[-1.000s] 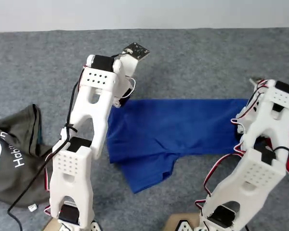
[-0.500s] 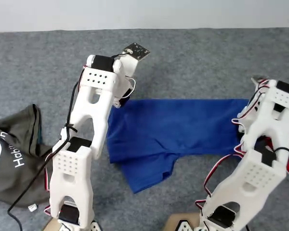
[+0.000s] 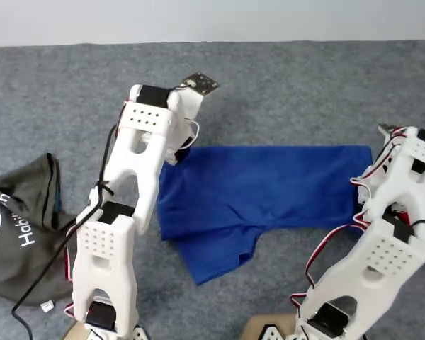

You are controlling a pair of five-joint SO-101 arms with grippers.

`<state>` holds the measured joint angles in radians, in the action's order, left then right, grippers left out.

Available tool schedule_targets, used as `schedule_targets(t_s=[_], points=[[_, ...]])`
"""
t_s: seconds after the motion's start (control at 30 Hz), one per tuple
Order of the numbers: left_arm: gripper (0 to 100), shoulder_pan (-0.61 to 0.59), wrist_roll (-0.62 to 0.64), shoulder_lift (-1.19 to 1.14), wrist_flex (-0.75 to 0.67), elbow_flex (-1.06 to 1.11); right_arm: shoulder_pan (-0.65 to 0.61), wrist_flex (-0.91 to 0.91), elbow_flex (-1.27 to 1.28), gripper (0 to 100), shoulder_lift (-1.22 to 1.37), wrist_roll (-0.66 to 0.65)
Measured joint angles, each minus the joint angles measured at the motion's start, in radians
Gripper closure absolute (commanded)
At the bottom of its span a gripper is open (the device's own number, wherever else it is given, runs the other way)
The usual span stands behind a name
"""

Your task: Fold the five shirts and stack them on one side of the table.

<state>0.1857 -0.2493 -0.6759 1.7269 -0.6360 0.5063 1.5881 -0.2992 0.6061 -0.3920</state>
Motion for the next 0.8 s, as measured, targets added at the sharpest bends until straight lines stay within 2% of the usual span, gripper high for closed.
schedule_targets(t_s=[0.13, 0.3, 0.6, 0.8], points=[[98, 0.0, 0.0, 0.0, 0.0, 0.0, 0.0, -0.003, 0.0, 86.9, 0.014, 0.0], [98, 0.0, 0.0, 0.0, 0.0, 0.003, 0.0, -0.032, 0.0, 99.2, 0.014, 0.0], [98, 0.0, 0.0, 0.0, 0.0, 0.003, 0.002, -0.04, -0.018, 98.7, 0.014, -0.025], [98, 0.0, 0.0, 0.0, 0.0, 0.003, 0.002, 0.069, -0.172, 96.9, 0.014, -0.035]])
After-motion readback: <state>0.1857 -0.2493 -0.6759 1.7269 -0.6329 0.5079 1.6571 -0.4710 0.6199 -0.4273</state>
